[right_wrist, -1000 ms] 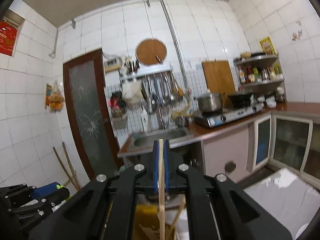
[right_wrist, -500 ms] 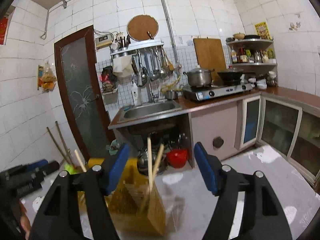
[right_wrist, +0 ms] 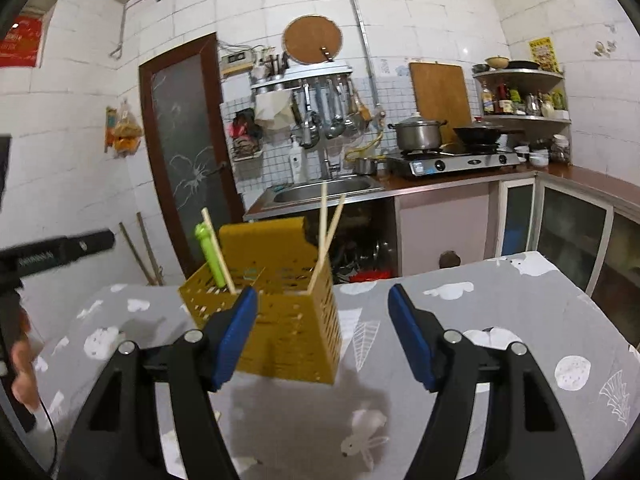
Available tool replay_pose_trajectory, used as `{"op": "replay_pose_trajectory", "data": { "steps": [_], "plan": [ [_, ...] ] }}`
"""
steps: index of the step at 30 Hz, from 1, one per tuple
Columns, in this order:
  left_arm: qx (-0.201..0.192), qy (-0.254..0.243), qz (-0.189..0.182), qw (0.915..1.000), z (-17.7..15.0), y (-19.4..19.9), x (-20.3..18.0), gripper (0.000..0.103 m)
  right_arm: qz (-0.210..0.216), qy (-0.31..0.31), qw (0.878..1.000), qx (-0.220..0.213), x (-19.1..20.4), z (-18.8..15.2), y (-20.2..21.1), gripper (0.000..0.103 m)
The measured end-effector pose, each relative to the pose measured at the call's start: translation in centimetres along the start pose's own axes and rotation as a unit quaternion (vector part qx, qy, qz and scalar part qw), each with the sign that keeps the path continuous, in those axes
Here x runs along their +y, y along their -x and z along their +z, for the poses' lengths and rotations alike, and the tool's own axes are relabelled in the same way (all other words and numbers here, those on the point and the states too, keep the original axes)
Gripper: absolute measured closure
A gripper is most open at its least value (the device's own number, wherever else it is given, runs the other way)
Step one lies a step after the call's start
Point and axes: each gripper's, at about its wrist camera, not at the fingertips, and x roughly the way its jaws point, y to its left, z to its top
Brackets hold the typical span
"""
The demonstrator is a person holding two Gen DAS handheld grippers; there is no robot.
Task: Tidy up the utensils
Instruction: 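Open both tools and withdraw them from the yellow holder toward the table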
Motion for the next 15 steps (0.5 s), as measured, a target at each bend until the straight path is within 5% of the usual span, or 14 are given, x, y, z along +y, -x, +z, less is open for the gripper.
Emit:
{"op": "replay_pose_trajectory", "data": {
  "steps": [15],
  "plan": [
    [-0.001, 0.005, 0.020, 0.9998, -0.7, 6.3, 2.6, 0.036, 0.016, -0.006, 1.000, 0.020, 0.2, -1.4, 0.9, 0.033]
  ]
}}
